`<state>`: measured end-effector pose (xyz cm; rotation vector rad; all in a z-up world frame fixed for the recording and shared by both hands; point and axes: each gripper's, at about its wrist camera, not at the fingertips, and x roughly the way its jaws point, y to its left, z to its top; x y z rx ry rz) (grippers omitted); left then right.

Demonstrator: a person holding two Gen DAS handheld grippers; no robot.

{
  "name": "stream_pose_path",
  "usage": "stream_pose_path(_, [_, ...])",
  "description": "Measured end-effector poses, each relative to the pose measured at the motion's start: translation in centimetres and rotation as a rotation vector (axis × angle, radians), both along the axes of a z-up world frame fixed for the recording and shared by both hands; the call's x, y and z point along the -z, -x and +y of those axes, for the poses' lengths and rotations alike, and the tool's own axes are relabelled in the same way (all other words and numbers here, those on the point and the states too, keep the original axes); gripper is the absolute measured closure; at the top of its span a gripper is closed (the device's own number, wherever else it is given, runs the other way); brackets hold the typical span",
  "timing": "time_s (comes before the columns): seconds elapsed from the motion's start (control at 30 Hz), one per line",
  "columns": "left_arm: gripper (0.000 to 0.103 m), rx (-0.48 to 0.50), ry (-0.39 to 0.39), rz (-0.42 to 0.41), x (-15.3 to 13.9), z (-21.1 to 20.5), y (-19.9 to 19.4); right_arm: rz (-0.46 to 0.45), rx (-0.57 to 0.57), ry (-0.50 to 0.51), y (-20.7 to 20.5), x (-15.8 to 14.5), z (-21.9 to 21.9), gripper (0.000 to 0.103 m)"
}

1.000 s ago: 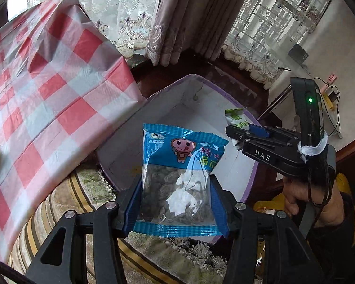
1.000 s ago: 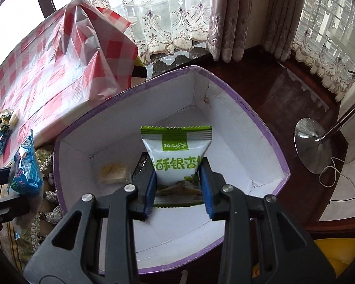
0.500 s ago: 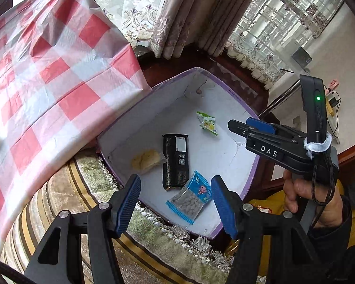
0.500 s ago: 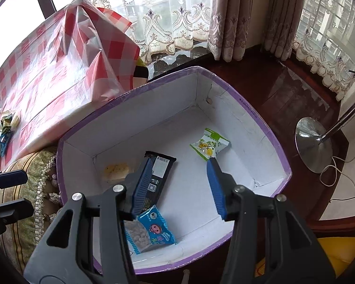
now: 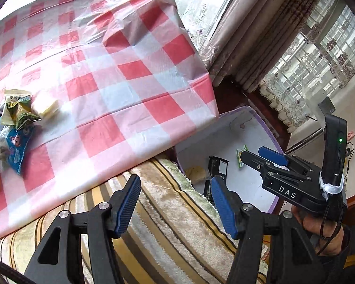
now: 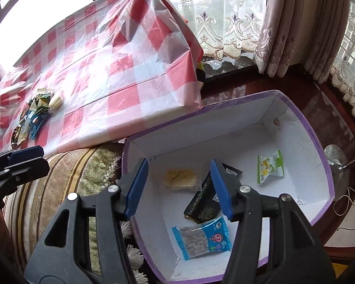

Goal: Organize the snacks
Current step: 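Return both tools to the snack pile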

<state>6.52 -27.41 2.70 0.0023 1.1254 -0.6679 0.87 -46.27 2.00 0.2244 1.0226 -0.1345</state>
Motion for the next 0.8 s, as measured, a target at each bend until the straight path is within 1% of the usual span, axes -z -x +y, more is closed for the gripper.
stream_pose_path(0.13, [0.041, -0.102, 0.027, 0.001, -0.2, 3.9, -1.0, 0.0, -0.066, 0.006, -1.1, -0.4, 2.9, 0.042])
stream_pose_path(0.4, [0.041, -0.319, 0.061, -0.009, -0.2, 12.8, -2.5, 0.002, -0.154, 0.007, -2.9, -0.7, 7.5, 0.04])
stream_pose_path(0.5, [0.041, -0.399, 0.063, -0.015, -0.1, 15.9, -2.7, 0.006, -0.189, 0.022, -3.6, -0.7, 8.9, 0.04])
stream_pose_path(0.7, [0.041, -0.561, 0.054, -0.035, 0.2, 22.4, -3.0, 0.001, -0.212, 0.017, -5.2, -0.8, 10.8, 0.039])
stream_pose_path(0.8, [0.041, -0.62, 0.047, -0.038, 0.5, 24.9, -3.2, -0.005, -0.234, 0.025, -6.2, -0.8, 11.9, 0.039])
